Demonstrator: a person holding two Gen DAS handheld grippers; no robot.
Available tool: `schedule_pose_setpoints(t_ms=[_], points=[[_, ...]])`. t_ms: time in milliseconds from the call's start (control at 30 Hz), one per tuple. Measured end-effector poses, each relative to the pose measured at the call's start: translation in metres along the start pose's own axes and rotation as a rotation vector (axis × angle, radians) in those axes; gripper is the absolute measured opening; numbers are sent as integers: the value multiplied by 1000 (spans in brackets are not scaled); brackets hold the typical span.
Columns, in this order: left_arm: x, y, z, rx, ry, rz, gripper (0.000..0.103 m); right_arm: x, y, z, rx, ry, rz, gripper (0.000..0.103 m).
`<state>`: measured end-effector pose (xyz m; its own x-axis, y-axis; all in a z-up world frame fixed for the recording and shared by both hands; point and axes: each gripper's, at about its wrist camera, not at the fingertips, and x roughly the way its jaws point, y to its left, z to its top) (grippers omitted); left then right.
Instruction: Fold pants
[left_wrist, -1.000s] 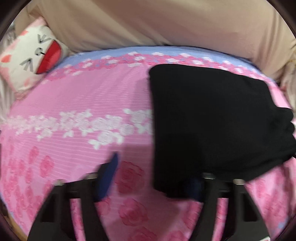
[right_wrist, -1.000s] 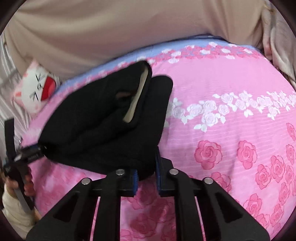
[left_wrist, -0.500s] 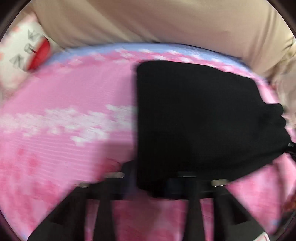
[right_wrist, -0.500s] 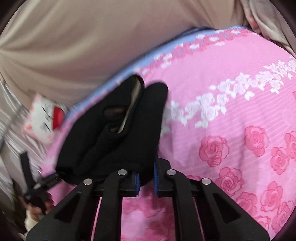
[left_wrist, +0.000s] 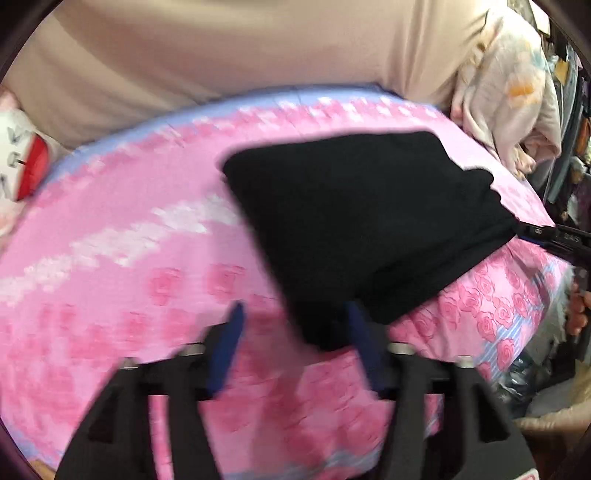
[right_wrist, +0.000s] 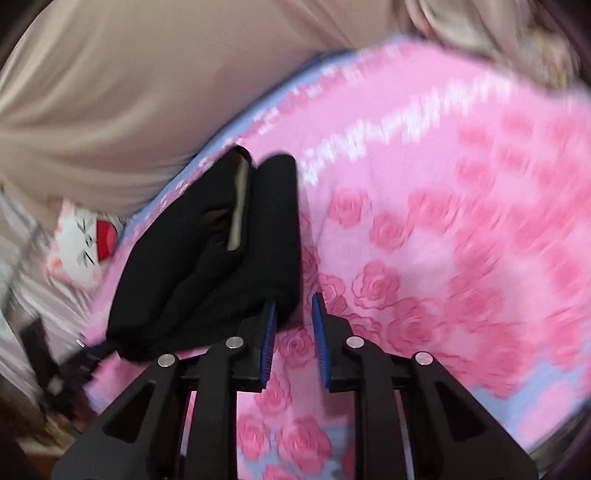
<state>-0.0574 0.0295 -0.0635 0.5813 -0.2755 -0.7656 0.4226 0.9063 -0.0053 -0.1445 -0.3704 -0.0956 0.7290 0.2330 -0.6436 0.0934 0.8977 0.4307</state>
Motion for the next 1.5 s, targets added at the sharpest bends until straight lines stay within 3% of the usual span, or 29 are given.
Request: schedule_pose_setpoints(t_ms=[67, 133, 167, 300, 400, 467, 533, 567, 633, 667, 700, 733, 767, 800, 833, 933, 1000, 1100, 1167, 1333, 1433, 1500], points=[[-16, 6, 4, 9, -45, 52, 69, -16, 18, 12, -53, -72, 28, 22], [-19, 11, 13, -34, -66, 106, 75, -14, 30, 24, -72, -96, 79, 72], [-13, 14, 17, -59, -66, 110, 75, -8, 35, 29, -88, -105, 77, 78], [10, 11, 22, -161, -15, 123, 75, 21, 38, 35, -88, -58, 83, 75], [22, -6, 18, -130, -13, 178, 76, 33, 24, 30, -14, -12, 108, 75], [34, -18, 17, -68, -28, 271, 87, 46, 18, 26, 20, 29, 151, 74], [42, -18, 15, -30, -9, 331, 91, 53, 22, 21, 5, 53, 153, 37], [45, -15, 15, -27, 7, 337, 91, 46, 26, 20, 2, 39, 171, 32], [46, -2, 18, -62, 39, 289, 91, 25, 29, 21, 36, 12, 240, 10], [46, 4, 19, -70, 50, 278, 91, 9, 26, 22, 67, -14, 296, 8], [45, 9, 19, -75, 56, 264, 92, -1, 23, 23, 76, -35, 318, 8], [44, 14, 19, -87, 57, 231, 91, -7, 16, 23, 68, -54, 278, 11], [40, 21, 19, -104, 49, 182, 91, -6, 13, 22, 44, -53, 189, 11], [30, 33, 19, -138, 10, 157, 91, -4, 8, 20, 22, -54, 28, 14], [24, 39, 18, -152, -14, 179, 90, -5, 2, 17, 24, -53, -72, 14], [5, 68, 18, -196, -43, 349, 90, -18, 23, 7, -11, -42, 96, 14], [-1, 84, 18, -244, -39, 430, 89, -10, 74, -9, -184, 34, 166, 16], [-2, 98, 16, -322, -18, 419, 89, 30, 142, -46, -314, 202, 327, 18], [0, 98, 15, -344, -11, 390, 89, 56, 173, -66, -373, 263, 359, 18], [2, 88, 10, -303, -12, 359, 89, 95, 220, -86, -434, 306, 381, 20], [3, 87, 9, -275, -18, 361, 89, 100, 227, -83, -434, 261, 360, 40], [1, 90, 8, -268, -27, 351, 89, 106, 228, -79, -414, 250, 379, 46]])
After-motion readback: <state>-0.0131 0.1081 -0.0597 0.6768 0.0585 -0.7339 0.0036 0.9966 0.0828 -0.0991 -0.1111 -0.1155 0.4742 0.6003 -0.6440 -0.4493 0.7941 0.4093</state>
